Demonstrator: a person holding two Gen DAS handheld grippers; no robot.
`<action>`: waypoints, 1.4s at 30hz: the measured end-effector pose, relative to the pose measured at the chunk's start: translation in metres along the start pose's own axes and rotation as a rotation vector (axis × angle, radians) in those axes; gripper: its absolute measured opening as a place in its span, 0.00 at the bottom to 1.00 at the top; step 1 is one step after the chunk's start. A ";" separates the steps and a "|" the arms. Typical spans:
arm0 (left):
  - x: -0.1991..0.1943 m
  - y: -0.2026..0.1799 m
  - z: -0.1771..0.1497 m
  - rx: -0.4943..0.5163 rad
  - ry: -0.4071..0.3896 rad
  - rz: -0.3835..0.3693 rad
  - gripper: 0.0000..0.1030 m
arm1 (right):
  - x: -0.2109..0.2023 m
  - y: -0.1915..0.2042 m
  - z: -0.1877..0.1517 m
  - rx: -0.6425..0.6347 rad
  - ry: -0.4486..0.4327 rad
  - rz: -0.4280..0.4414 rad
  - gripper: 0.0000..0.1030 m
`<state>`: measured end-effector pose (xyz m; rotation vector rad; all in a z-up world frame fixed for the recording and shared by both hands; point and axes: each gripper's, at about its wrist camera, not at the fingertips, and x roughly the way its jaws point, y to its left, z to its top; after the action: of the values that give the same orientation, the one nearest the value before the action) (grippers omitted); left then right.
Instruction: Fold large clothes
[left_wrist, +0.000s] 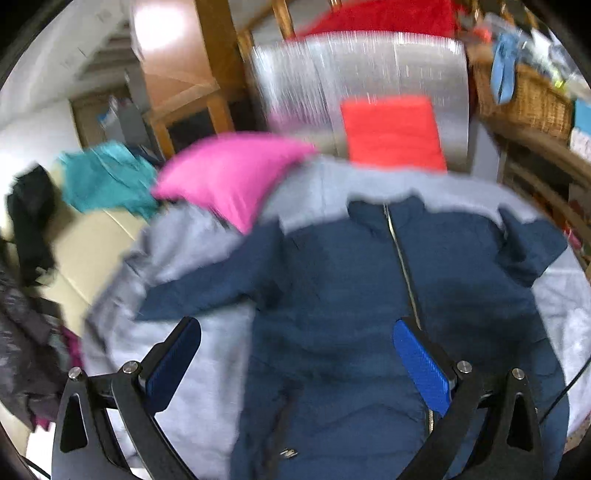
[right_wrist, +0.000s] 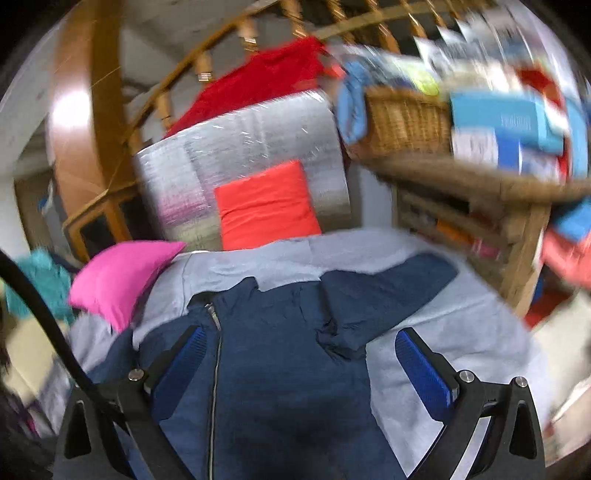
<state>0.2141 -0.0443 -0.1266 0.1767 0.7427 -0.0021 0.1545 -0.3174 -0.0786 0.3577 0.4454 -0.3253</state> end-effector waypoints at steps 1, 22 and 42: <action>0.019 -0.003 0.001 -0.005 0.036 -0.011 1.00 | 0.018 -0.018 0.005 0.053 0.018 0.020 1.00; 0.177 -0.061 -0.017 0.065 0.271 -0.020 1.00 | 0.281 -0.277 0.008 0.817 0.295 0.053 0.57; 0.115 -0.030 0.018 -0.037 0.015 -0.016 1.00 | 0.172 -0.099 0.000 0.551 0.292 0.441 0.18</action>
<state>0.3088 -0.0699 -0.1961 0.1360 0.7585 -0.0024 0.2636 -0.4440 -0.1855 1.0325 0.5449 0.0457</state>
